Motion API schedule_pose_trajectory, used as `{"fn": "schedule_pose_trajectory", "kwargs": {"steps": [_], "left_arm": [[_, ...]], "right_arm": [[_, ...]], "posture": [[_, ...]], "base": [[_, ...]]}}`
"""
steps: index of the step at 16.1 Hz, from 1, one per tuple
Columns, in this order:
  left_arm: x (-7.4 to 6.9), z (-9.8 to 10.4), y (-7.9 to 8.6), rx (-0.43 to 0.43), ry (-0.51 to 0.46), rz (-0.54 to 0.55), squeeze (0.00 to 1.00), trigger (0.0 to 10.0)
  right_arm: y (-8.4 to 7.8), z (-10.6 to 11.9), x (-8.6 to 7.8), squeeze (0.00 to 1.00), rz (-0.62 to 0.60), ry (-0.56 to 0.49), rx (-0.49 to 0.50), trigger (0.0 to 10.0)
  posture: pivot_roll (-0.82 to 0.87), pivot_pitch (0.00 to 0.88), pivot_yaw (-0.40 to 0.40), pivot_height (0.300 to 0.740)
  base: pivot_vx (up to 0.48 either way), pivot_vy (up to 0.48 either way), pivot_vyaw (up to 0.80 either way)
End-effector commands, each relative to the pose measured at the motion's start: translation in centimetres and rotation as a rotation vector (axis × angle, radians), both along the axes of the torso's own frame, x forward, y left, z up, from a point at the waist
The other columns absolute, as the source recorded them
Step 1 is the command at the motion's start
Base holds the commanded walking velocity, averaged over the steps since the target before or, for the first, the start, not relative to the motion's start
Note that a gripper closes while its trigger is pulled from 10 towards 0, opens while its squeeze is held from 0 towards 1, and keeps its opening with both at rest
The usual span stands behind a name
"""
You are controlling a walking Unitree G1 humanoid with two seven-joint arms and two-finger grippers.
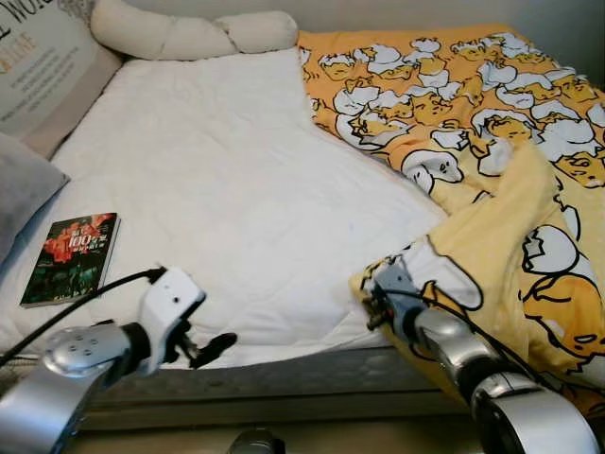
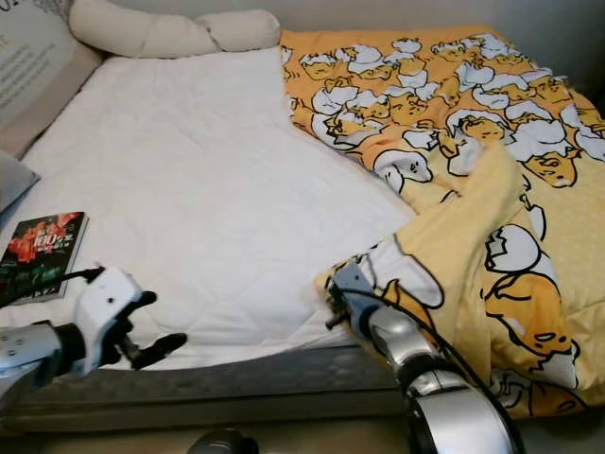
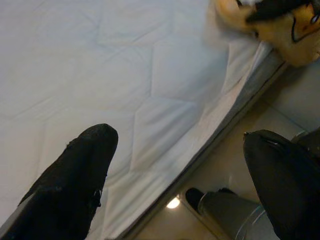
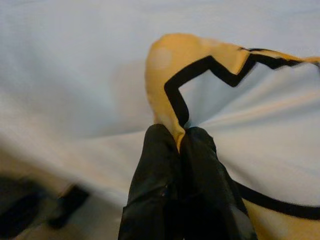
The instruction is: Clean up the room
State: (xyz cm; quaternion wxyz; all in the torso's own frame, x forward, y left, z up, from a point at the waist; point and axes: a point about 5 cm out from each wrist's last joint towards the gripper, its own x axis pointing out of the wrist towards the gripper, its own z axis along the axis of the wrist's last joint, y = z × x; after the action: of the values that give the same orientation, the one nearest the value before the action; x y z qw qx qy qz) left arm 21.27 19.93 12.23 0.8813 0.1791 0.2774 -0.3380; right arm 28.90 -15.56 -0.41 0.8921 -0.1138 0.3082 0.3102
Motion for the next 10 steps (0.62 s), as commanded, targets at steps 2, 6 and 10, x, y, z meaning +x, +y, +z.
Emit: {"fn": "schedule_pose_trajectory", "kwargs": {"steps": [2, 6, 10], "left_arm": [[0.3, -0.2, -0.2, 0.000, -0.007, -0.003, 0.00, 10.0], [0.4, -0.4, -0.5, -0.007, -0.005, -0.016, 0.00, 10.0], [0.4, -0.5, -0.6, -0.006, 0.002, -0.035, 0.00, 10.0]], "right_arm": [[0.7, -1.7, -3.9, 0.00, 0.331, 0.126, 0.105, 0.0], [-1.3, -5.7, -13.2, 0.00, 0.681, 0.440, 0.109, 0.0], [-2.0, -6.8, -16.6, 0.00, 0.784, 0.507, 0.036, 3.1]], "posture": [[0.26, 0.000, 0.065, 0.740], [0.25, 0.000, 0.073, 0.740], [0.25, 0.000, 0.081, 0.740]], "base": [[0.000, 0.000, 0.00], [0.000, 0.000, 0.00], [0.000, 0.000, 0.00]]}}
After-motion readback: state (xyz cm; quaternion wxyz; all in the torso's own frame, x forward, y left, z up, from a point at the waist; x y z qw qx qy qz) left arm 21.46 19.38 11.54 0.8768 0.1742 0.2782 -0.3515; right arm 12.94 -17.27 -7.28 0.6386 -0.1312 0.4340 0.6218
